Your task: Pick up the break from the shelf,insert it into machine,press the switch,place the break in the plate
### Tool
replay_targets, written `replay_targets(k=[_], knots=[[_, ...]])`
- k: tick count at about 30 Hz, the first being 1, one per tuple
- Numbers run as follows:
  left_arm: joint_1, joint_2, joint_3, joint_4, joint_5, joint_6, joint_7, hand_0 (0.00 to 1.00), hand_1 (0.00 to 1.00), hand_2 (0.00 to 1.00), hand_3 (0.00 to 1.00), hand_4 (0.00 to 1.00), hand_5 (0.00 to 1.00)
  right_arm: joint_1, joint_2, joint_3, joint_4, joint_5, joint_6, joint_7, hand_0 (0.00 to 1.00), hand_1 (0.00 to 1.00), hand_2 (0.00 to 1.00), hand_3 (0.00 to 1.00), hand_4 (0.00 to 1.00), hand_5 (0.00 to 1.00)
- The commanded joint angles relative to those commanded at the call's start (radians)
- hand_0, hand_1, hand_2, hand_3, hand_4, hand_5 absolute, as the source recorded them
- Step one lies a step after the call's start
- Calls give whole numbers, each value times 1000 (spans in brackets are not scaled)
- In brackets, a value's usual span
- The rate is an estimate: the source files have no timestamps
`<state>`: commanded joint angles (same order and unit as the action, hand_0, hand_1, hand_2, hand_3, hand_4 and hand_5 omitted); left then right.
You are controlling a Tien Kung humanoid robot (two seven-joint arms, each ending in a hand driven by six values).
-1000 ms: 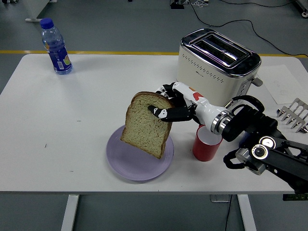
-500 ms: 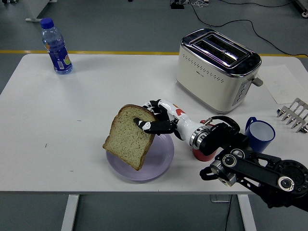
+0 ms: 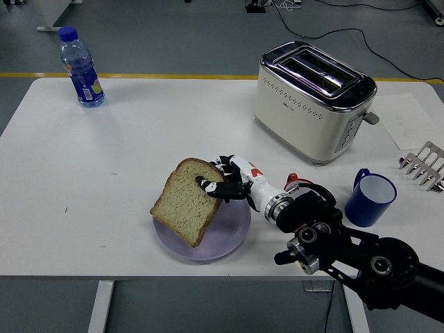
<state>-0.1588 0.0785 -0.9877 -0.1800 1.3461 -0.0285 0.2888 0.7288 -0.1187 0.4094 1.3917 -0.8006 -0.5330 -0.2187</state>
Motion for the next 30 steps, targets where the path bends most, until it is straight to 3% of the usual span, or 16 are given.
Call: replay_targets(k=[14, 15, 20, 21, 26, 27, 30], knots=[[1, -1, -3, 0, 12, -2, 2, 672, 689, 675, 552, 283, 874, -6, 16, -22, -55, -104, 50, 7, 159, 157, 315, 460, 409, 2], [1, -1, -4, 0, 13, -2, 2, 673, 689, 676, 553, 285, 877, -6, 16, -21, -57, -116, 53, 10, 264, 343, 424, 510, 489, 70], [3, -2, -7, 0, 21, -3, 3, 673, 689, 676, 553, 285, 877, -3, 12, -9, -65, -239, 117, 13, 264, 343, 424, 510, 489, 70], [3, -2, -7, 0, 21, -3, 3, 673, 689, 675, 553, 284, 876, -3, 12, -8, -66, -250, 121, 13, 416, 470, 504, 550, 560, 202], [5, -2, -9, 0, 27, -4, 3, 673, 689, 675, 553, 284, 876, -5, 11, 2, -75, -361, 211, -11, 416, 470, 504, 550, 560, 202], [6, -2, -10, 0, 28, -4, 2, 672, 689, 675, 553, 284, 877, -5, 11, 3, -77, -377, 228, -14, 657, 676, 665, 649, 668, 358], [7, -3, -10, 0, 29, -4, 2, 672, 689, 675, 553, 284, 877, -5, 13, 7, -83, -429, 258, -13, 657, 676, 665, 649, 668, 358]])
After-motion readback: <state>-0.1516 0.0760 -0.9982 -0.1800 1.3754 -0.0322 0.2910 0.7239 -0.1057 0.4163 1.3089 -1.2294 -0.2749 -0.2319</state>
